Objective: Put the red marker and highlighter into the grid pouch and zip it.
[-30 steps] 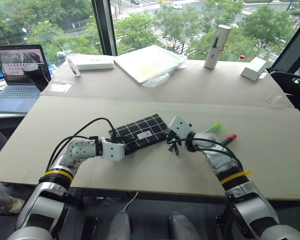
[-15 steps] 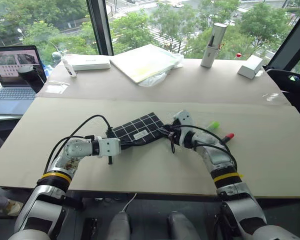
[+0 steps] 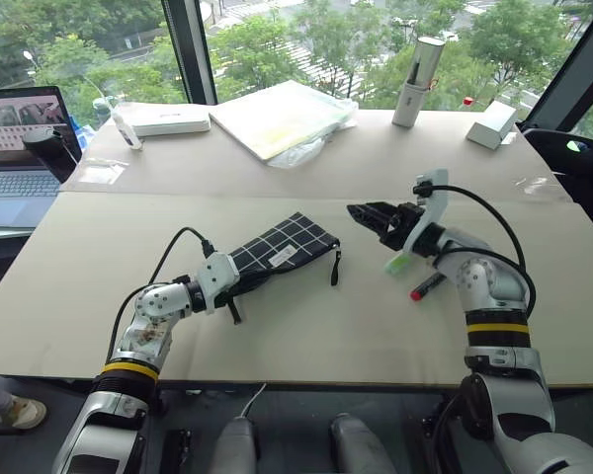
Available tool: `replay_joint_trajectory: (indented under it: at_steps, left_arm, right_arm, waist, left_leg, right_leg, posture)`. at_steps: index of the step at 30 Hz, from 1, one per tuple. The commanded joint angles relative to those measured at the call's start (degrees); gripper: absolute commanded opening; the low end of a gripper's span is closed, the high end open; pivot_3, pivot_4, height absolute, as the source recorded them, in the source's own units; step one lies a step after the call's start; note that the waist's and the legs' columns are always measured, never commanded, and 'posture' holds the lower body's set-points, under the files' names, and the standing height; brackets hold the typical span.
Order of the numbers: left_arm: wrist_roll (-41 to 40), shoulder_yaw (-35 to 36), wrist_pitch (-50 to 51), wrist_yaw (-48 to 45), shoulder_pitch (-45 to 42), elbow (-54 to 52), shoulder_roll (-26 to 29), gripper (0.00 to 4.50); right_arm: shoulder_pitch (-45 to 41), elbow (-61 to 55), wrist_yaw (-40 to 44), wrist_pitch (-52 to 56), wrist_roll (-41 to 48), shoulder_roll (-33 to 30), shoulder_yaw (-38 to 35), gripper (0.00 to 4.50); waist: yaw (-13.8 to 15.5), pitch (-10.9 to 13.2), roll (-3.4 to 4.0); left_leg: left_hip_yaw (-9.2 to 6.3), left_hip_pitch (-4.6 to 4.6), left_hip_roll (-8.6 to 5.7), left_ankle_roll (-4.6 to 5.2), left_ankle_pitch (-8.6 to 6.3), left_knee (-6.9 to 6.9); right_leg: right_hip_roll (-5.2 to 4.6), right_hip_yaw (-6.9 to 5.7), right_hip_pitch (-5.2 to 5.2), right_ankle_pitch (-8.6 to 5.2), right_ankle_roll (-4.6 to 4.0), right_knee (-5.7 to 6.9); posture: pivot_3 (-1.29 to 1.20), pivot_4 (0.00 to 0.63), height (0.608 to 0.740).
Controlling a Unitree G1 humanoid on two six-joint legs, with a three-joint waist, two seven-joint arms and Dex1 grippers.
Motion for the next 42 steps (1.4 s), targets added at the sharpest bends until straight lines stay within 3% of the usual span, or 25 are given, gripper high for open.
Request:
replay_joint_trajectory:
  at_steps: [1,11,29,34,38,40,42]
  left_arm:
    - [-1.6,1.8,1.8,0.8,0.0,-3.0,-0.1,0.0]
    - [-1.4,2.9,3.3,0.9,-0.7,-4.4,0.3,0.0]
    - [-1.8,3.0,4.7,1.1,-1.4,-6.7,-0.8,0.0]
    - [-1.7,3.0,4.8,1.3,-1.4,-6.9,-0.9,0.0]
    - [-1.5,3.1,4.7,1.7,-1.4,-6.8,-1.0,0.0]
    - [-1.4,3.1,4.5,1.8,-1.3,-6.6,-1.0,0.0]
    - [-1.3,3.0,4.4,1.8,-1.3,-6.5,-1.0,0.0]
  right_arm:
    - [2.1,-6.1,1.6,0.4,-1.3,-0.7,4.4,3.41]
    - [2.8,-5.7,-0.6,-0.6,-2.5,-1.7,3.8,3.41]
    - [-0.8,7.3,-3.5,-6.4,-8.2,4.8,6.8,3.41]
    - [-1.8,8.4,-2.4,-8.2,-8.6,5.5,6.6,2.01]
    - [-1.2,5.3,1.2,-8.0,-7.8,5.3,8.0,0.39]
    - [-0.7,2.4,3.3,-6.6,-6.9,5.2,9.0,0.02]
    - [0.1,-3.7,7.4,-3.6,-4.7,4.8,11.2,0.02]
  waist:
    - [0.0,0.0,0.0]
    - [0.2,0.0,-0.03]
    - [0.1,0.0,-0.03]
    - [0.0,0.0,-0.02]
    - [0.1,0.0,-0.02]
    - [0.0,0.0,0.0]
    - [0.0,0.0,0.0]
  left_leg:
    - [-0.01,-0.02,0.0,0.0,0.0,0.0]
    - [-0.05,-0.11,-0.02,0.0,0.0,0.04]
    - [-0.1,-0.13,-0.02,-0.01,0.0,0.04]
    - [-0.11,-0.13,-0.02,-0.01,0.0,0.03]
    - [-0.11,-0.13,-0.02,-0.01,0.0,0.03]
    - [-0.11,-0.13,-0.02,-0.01,0.0,0.03]
    - [-0.12,-0.14,-0.02,-0.01,0.0,0.03]
  right_leg:
    - [0.0,-0.01,-0.02,0.0,0.0,0.0]
    - [-0.01,-0.06,-0.06,0.0,0.0,-0.02]
    - [-0.01,-0.11,-0.07,0.01,-0.01,-0.02]
    - [-0.01,-0.12,-0.07,0.01,-0.01,-0.02]
    - [-0.01,-0.12,-0.07,0.01,-0.01,-0.02]
    - [-0.01,-0.12,-0.07,0.01,-0.01,-0.02]
    - [0.0,-0.13,-0.08,0.01,-0.01,-0.02]
  posture:
    - [0.0,0.15,0.74]
    - [0.0,0.15,0.74]
    - [0.0,0.15,0.74]
    - [0.0,0.15,0.74]
    - [0.0,0.15,0.74]
    - [0.0,0.15,0.74]
    - [0.0,0.15,0.74]
